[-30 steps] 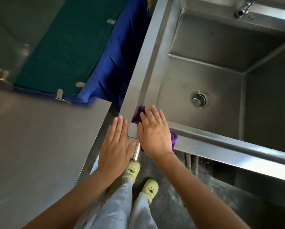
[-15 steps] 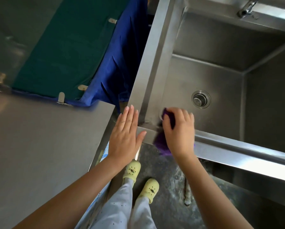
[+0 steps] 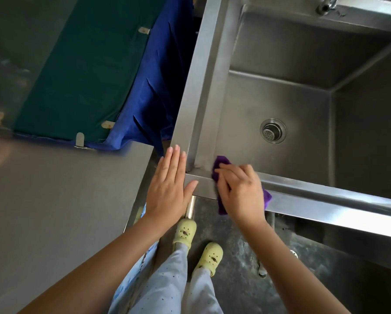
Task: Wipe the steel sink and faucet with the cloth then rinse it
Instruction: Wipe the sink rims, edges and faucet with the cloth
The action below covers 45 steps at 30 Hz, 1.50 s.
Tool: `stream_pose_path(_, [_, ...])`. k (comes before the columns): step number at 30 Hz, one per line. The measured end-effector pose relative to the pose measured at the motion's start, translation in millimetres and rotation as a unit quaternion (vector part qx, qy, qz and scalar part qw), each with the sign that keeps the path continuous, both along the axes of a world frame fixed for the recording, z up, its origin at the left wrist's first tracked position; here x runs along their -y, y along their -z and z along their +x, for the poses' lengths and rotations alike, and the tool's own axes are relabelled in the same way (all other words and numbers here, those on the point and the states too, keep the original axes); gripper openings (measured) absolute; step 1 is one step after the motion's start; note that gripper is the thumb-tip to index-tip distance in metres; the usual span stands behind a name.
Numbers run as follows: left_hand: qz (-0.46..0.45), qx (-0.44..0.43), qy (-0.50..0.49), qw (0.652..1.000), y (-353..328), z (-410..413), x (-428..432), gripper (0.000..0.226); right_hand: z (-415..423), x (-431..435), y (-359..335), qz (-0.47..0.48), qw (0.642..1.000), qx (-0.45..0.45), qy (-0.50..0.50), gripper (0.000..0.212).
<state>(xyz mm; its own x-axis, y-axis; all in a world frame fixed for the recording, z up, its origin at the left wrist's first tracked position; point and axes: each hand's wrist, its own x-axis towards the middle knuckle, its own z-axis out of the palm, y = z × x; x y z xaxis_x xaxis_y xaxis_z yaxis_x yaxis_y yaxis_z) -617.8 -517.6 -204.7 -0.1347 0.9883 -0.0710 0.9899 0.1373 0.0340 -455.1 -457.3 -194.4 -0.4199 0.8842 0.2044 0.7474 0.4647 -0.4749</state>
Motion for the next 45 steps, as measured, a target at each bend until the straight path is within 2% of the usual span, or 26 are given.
stream_pose_path(4, [0.001, 0.001, 0.0, 1.0, 2, 0, 0, 0.07, 39, 2, 2, 0.005, 0.995, 0.042, 0.093, 0.024])
stream_pose_path(8, [0.012, 0.005, -0.016, 1.0, 1, 4, -1, 0.068, 24, 9, -3, 0.013, 0.979, 0.079, 0.188, 0.017])
stream_pose_path(13, [0.013, 0.002, -0.016, 1.0, 1, 5, -3, 0.065, -40, 16, -7, -0.021, 0.991, 0.082, 0.1, 0.02])
stream_pose_path(17, [0.006, -0.007, -0.005, 1.0, 2, 2, -2, 0.064, -38, 15, -3, 0.0, 0.996, 0.058, 0.061, 0.02])
stream_pose_path(20, [0.0, 0.001, 0.003, 1.0, 3, 1, -1, 0.065, -5, 13, -2, 0.022, 0.996, 0.037, 0.082, 0.015])
stream_pose_path(25, [0.001, 0.026, -0.001, 1.0, -3, 5, -2, 0.065, 71, 2, 4, 0.047, 0.985, 0.057, 0.155, 0.015])
stream_pose_path(31, [-0.049, 0.069, 0.16, 0.983, -8, 77, -28, 0.062, 131, -6, 9, 0.031, 0.974, 0.076, 0.209, 0.025])
stream_pose_path(37, [-0.102, 0.08, 0.245, 0.961, -13, 143, -64, 0.069, 157, -9, 11, 0.041, 0.962, 0.078, 0.259, 0.026])
stream_pose_path(41, [-0.122, 0.083, 0.309, 0.939, -14, 160, -78, 0.067, 177, -12, 8, 0.035, 0.954, 0.069, 0.289, 0.029])
stream_pose_path(45, [-0.115, 0.063, 0.332, 0.934, -12, 161, -79, 0.072, 186, -16, 6, 0.033, 0.938, 0.066, 0.339, 0.028])
